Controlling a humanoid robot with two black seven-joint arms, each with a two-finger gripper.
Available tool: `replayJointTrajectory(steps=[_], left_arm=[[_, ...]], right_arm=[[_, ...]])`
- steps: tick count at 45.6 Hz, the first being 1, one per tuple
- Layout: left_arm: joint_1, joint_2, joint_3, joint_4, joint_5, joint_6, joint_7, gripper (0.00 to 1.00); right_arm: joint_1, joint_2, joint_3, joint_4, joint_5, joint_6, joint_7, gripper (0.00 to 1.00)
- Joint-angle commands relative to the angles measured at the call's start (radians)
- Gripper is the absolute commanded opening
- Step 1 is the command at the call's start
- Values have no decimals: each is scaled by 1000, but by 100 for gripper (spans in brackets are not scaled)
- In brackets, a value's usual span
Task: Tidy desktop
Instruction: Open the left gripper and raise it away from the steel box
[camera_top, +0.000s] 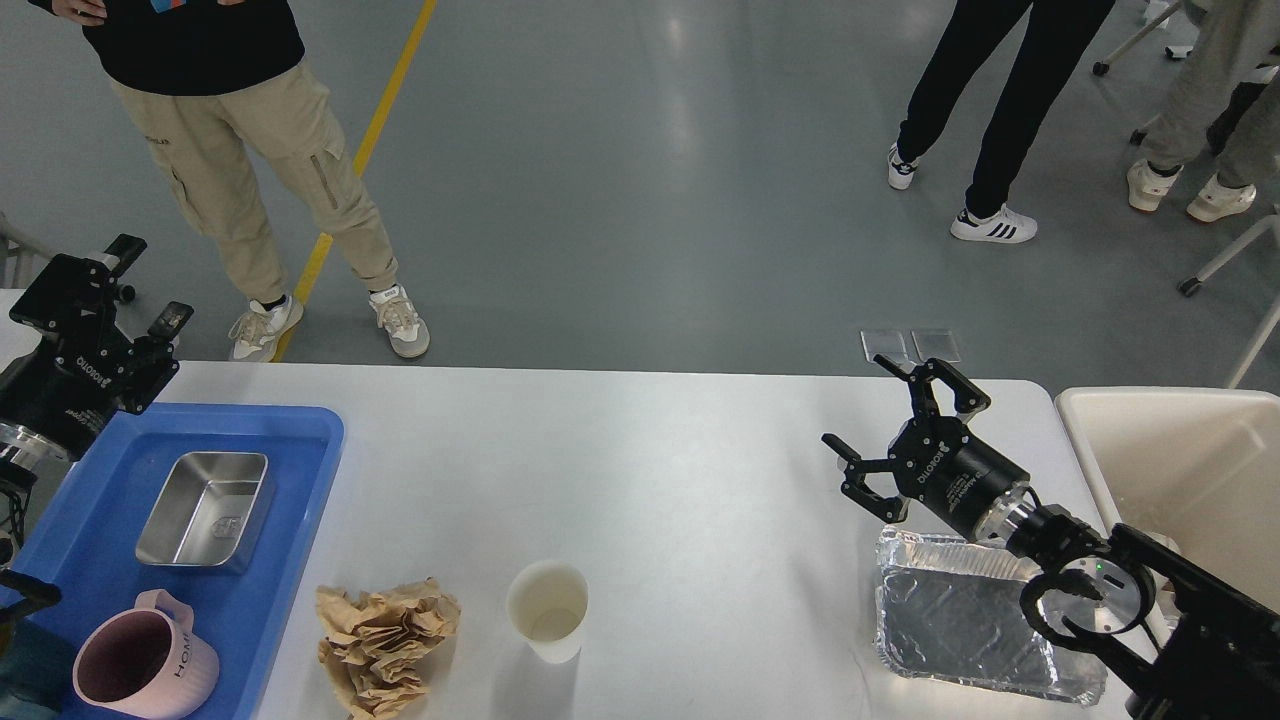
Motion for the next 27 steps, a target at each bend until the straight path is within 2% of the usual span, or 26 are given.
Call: replayJointTrajectory(steps=[1,7,11,15,18,27], left_arm=[[6,-13,2,13,-82,30,3,97],[32,-32,-4,17,-194,60,-11,97],[63,-38,5,20,-320,47,5,97],[66,-36,10,18,-326,46,21,97],[69,-38,9,18,-337,50,73,97],[85,-58,-7,18,-473,51,285,97]], right_arm=[[-2,-11,2,1,0,-8,0,100],[-2,-14,3,4,0,-6,-1,100],[1,-12,5,4,0,-6,0,100],[2,-11,9,7,1,-8,0,100],[2,-12,12,7,3,-8,3,100],[2,-6,34,9,11,-54,5,100]])
